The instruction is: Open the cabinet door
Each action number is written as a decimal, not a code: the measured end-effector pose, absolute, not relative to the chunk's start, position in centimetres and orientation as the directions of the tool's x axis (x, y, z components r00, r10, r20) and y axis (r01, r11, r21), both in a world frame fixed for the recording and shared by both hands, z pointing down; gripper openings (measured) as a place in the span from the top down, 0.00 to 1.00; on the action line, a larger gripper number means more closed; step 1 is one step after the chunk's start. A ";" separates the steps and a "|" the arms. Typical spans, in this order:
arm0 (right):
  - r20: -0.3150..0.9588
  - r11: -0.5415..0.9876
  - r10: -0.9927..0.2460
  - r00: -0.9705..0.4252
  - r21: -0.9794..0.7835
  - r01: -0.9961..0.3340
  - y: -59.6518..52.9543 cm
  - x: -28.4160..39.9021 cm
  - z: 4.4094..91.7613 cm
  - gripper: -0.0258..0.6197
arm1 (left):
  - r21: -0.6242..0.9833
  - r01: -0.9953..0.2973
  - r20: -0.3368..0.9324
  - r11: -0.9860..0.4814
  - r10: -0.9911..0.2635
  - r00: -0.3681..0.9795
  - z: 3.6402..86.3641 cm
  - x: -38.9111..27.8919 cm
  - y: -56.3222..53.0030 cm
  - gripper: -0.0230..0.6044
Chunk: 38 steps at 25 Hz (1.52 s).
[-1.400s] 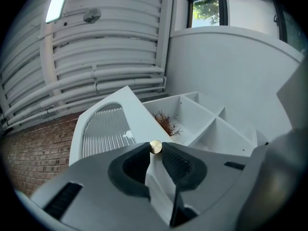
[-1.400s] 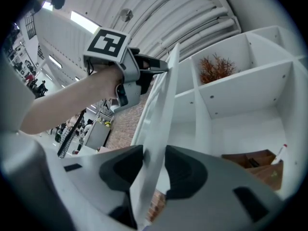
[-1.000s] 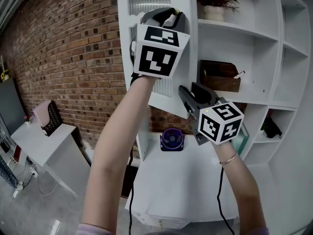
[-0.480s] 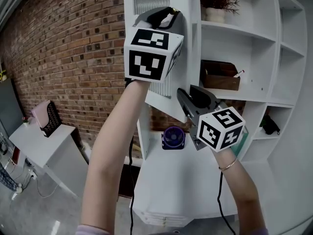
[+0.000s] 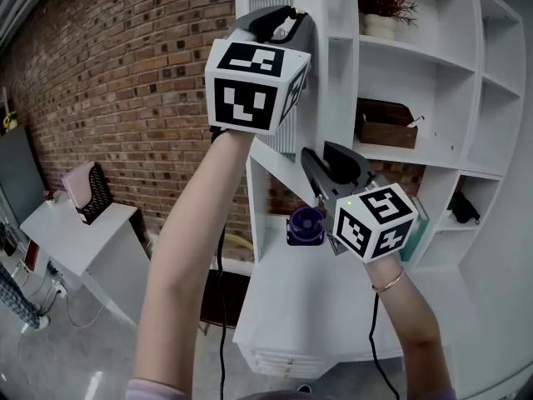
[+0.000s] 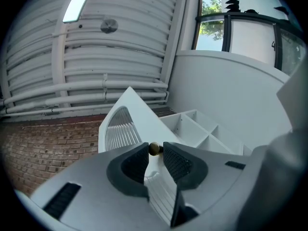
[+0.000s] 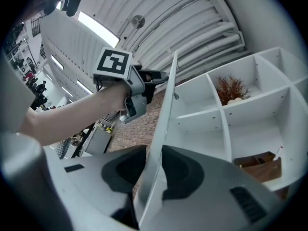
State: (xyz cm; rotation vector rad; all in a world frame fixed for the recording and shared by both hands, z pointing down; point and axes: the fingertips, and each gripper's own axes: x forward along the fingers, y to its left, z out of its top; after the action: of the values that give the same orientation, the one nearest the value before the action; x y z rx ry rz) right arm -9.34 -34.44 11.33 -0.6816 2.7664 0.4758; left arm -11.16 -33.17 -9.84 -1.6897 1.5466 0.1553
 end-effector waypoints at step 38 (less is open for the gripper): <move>-0.358 0.843 -0.291 -0.887 0.343 -0.415 -25.0 -19.3 11.7 0.73 | -0.470 -0.851 -0.598 0.234 -0.794 0.112 -9.5 -21.2 -24.6 0.89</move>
State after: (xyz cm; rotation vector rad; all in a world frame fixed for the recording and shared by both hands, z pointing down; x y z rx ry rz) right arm -19.31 -24.98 11.69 -0.5356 2.7288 0.6038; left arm -21.21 -24.57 -9.54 -1.5505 1.6702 0.0856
